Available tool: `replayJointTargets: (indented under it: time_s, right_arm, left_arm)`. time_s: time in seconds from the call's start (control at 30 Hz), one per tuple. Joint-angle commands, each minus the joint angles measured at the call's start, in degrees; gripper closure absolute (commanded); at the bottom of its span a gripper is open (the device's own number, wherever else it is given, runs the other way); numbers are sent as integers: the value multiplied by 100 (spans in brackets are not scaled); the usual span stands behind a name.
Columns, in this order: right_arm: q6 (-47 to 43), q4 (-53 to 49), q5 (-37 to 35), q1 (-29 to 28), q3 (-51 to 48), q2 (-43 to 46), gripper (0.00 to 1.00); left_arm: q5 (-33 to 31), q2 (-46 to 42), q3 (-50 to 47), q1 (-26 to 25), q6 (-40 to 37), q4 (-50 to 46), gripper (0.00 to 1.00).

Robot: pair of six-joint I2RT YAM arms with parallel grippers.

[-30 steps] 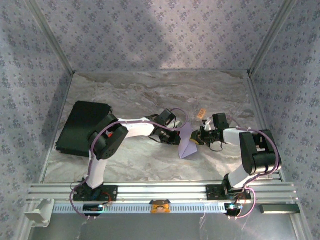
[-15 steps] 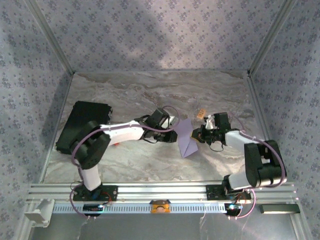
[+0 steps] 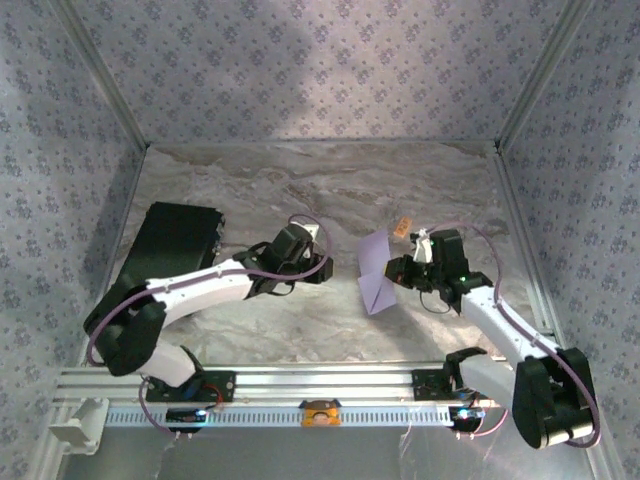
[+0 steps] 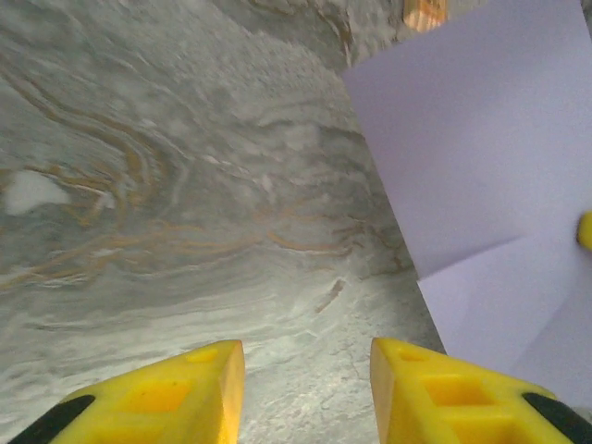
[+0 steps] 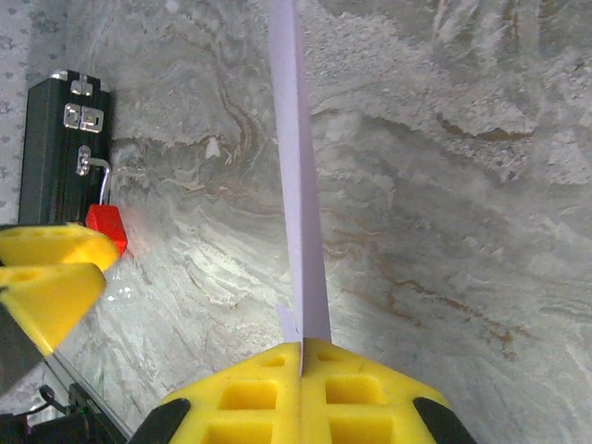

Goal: Fold a paper plane with a square sheet of paper (pick it up from the middle)
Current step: Turn over the paper at the center of the table.

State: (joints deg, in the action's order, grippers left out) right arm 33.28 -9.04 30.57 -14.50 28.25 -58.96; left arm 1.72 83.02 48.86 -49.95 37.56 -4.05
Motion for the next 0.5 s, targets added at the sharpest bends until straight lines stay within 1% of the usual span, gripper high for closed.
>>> replayJointTargets:
  time_s: [0.0, 0.07, 0.13, 0.17, 0.2, 0.33, 0.37, 0.47]
  right_arm:
    - [-218, -380, -489, -207, 18, 206, 95]
    - [-326, -638, -820, -405, 153, 246, 95]
    - [-398, -874, -1227, -582, 265, 281, 95]
    - [-418, -1020, -1452, -679, 338, 299, 95]
    - [-467, -1153, -1662, -791, 396, 312, 95]
    - [-502, -1636, -2499, -1132, 692, 328, 95]
    - [-511, -1753, -2715, -1224, 783, 332, 95]
    - [-554, -2178, -3404, -1497, 1088, 249, 95]
  left_arm:
    - [-619, -447, -178, -15, 57, 110, 53]
    - [-794, -650, -353, 18, 205, 202, 43]
    - [-809, -826, -544, 90, 320, 356, 35]
    - [-841, -925, -629, 134, 386, 402, 29]
    - [-909, -1022, -704, 172, 455, 414, 23]
    - [-1153, -1341, -860, 247, 498, 339, 4]
    - [-1201, -1403, -873, 260, 501, 267, 1]
    - [-1297, -1519, -863, 326, 482, 62, 0]
